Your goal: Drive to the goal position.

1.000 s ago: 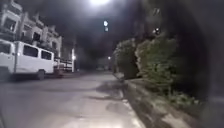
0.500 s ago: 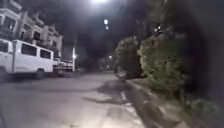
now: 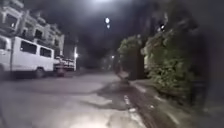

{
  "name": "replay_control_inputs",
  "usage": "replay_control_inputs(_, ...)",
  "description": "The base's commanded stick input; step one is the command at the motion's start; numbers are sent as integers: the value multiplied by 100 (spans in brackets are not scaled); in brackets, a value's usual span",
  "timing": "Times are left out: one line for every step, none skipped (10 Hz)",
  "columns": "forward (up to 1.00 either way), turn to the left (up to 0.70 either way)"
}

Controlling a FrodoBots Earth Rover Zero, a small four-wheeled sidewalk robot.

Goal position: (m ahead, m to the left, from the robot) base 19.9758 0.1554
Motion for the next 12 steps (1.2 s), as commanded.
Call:
replay_control_inputs(50,5)
replay_control_inputs(50,5)
replay_control_inputs(50,5)
replay_control_inputs(50,-8)
replay_control_inputs(50,-35)
replay_control_inputs(50,-50)
replay_control_inputs(50,-32)
replay_control_inputs(50,2)
replay_control_inputs(50,-8)
replay_control_inputs(50,-46)
replay_control_inputs(50,-24)
replay_control_inputs(50,-9)
